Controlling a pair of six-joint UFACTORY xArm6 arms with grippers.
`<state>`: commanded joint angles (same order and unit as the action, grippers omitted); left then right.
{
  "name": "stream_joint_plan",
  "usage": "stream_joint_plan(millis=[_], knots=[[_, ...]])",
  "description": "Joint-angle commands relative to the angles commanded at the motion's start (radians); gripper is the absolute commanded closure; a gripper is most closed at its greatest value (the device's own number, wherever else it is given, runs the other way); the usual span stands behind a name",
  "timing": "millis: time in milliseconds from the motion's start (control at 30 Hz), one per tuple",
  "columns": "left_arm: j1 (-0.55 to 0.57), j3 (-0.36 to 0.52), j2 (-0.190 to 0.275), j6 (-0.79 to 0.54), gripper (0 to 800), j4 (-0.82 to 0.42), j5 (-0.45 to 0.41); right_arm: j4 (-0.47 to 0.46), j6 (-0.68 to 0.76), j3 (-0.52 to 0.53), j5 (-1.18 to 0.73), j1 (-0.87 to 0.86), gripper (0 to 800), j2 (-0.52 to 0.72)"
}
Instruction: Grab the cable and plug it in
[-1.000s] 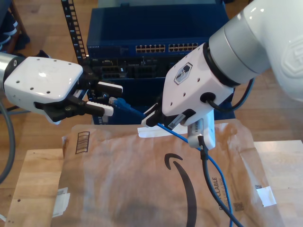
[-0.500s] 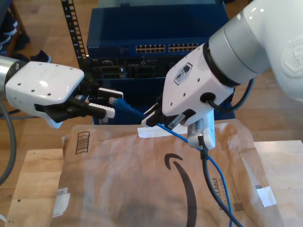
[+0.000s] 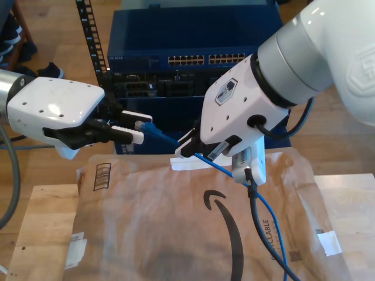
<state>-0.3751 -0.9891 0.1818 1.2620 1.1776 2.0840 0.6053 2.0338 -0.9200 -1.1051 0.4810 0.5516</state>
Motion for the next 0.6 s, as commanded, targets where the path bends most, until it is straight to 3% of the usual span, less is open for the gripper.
stream_joint_plan(millis=[600], knots=[[0.0,0.038,0.021,-0.052,585,0.008,-0.038,0.0,0.0,0.0,-0.002,0.0,799,-0.014]])
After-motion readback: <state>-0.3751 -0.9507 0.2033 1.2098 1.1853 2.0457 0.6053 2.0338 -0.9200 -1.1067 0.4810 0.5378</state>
